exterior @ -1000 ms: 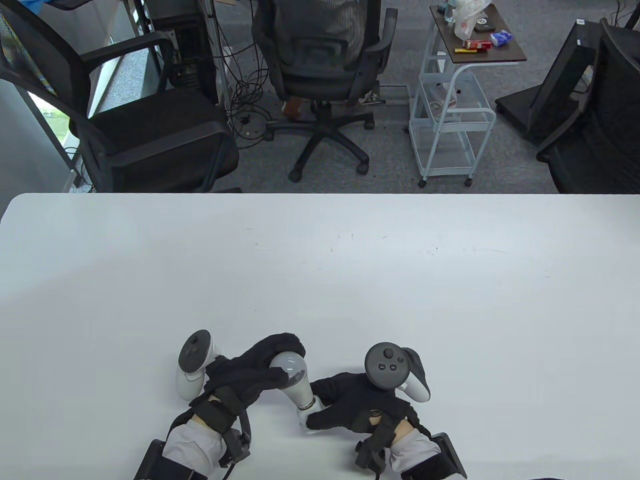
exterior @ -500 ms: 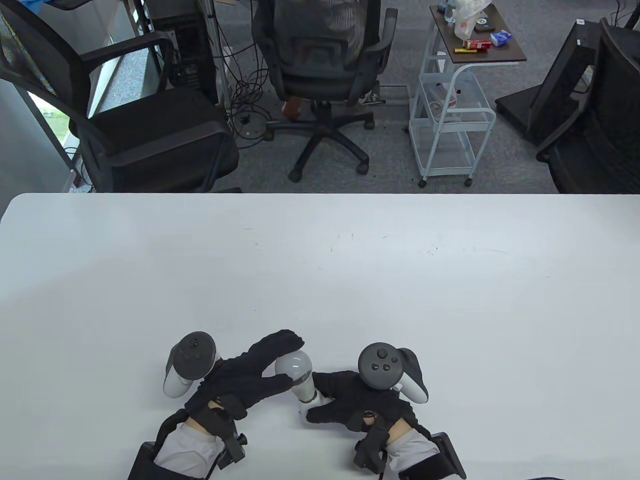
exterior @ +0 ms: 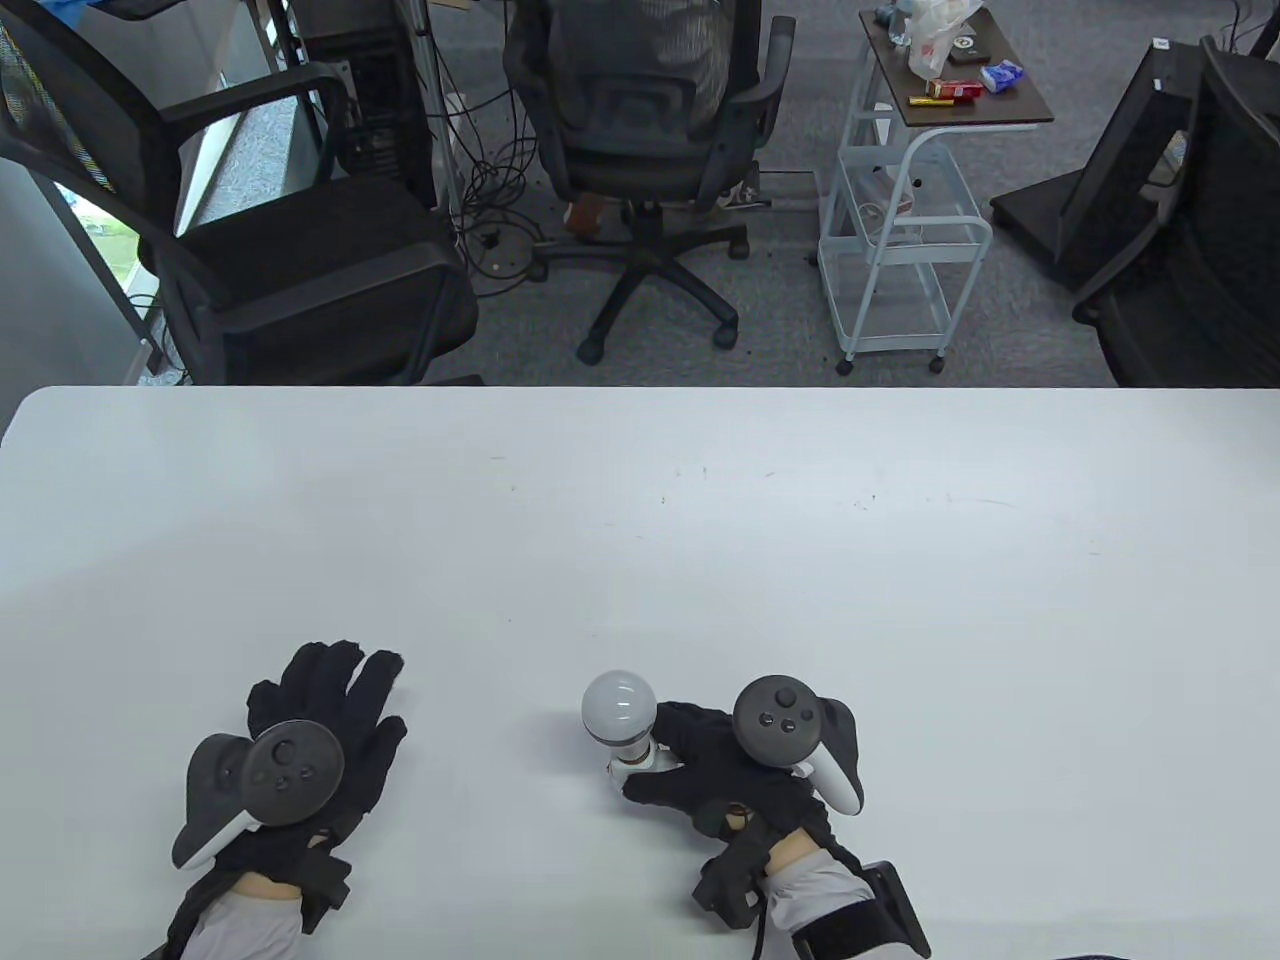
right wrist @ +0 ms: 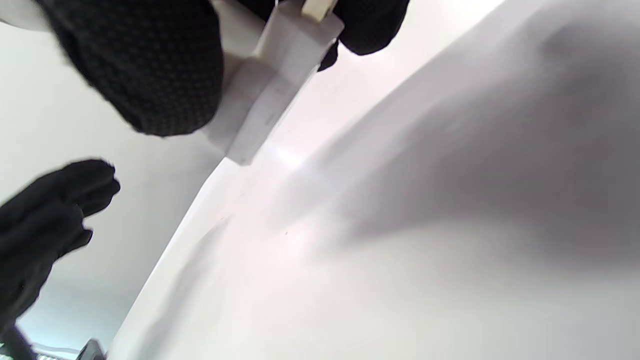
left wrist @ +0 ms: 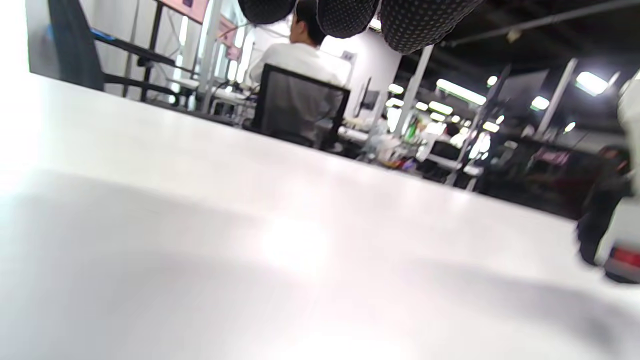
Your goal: Screw light bulb into light bulb socket (Screw with left hand)
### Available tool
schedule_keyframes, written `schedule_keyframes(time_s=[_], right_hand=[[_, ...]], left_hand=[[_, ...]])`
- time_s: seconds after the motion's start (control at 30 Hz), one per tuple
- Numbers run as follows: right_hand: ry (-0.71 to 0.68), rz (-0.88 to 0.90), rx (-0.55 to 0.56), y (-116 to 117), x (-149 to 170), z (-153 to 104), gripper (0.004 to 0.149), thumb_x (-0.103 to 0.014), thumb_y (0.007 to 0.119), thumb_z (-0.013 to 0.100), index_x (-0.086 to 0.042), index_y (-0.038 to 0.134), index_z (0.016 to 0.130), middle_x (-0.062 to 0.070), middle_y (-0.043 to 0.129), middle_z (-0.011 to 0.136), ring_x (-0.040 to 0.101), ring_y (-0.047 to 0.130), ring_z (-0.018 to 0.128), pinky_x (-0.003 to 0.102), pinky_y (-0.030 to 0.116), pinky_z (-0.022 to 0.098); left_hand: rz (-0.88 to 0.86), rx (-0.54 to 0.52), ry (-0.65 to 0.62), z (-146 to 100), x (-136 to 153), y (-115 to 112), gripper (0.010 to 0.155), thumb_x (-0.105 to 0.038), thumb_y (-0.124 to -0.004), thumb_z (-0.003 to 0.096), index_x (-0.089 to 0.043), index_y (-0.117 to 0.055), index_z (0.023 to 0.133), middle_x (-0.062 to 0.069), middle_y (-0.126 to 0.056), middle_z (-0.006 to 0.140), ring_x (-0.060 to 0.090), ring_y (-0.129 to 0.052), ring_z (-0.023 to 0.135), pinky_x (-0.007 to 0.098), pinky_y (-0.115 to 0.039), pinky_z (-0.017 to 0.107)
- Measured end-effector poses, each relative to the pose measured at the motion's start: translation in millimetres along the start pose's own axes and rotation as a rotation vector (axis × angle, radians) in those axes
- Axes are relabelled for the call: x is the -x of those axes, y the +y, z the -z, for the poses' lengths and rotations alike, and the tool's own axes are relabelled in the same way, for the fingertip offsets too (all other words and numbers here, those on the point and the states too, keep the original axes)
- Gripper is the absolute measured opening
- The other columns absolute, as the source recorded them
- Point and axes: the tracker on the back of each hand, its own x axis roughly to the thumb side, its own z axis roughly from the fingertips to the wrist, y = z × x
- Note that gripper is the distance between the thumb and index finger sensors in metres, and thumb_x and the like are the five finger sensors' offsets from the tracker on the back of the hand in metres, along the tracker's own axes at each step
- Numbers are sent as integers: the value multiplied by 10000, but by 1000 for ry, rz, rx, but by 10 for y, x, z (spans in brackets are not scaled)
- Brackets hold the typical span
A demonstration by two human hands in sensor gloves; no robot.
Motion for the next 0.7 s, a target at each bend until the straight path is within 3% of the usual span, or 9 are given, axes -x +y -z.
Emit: schedule_keyframes(time_s=[0.07,0.2,0.5,0.7], right_hand=[[27,-5,19,-10,-7,70,621,-355,944,443,-227,659,980,124,651,1029,424,575,972,749,297,708],[75,-23,74,-72,-83,284,620,-341,951,417,-194,689,960,123,710,991,431,652,920,751,349,681],[206,41,144,-192,-262,1090,630,-318,939,424,-184,666,975,117,699,1012,434,669,916,741,372,680],[262,120,250,-117,-149,1554,629,-317,932,432,-195,654,983,110,688,1023,458,632,928,742,361,674]], left_hand=[[-19,96,2,66,-7,-105,668,-424,-635,644,-154,-403,1210,328,-322,1194,578,-218,1074,855,-265,651],[16,156,12,146,-86,-232,691,-452,-621,649,-171,-347,1217,319,-252,1204,568,-166,1073,851,-237,651],[24,210,28,203,-85,-357,745,-518,-608,651,-175,-276,1223,323,-216,1204,571,-137,1067,855,-215,638],[-35,199,64,229,14,-328,753,-531,-598,656,-178,-257,1227,322,-210,1208,571,-129,1069,856,-203,635]])
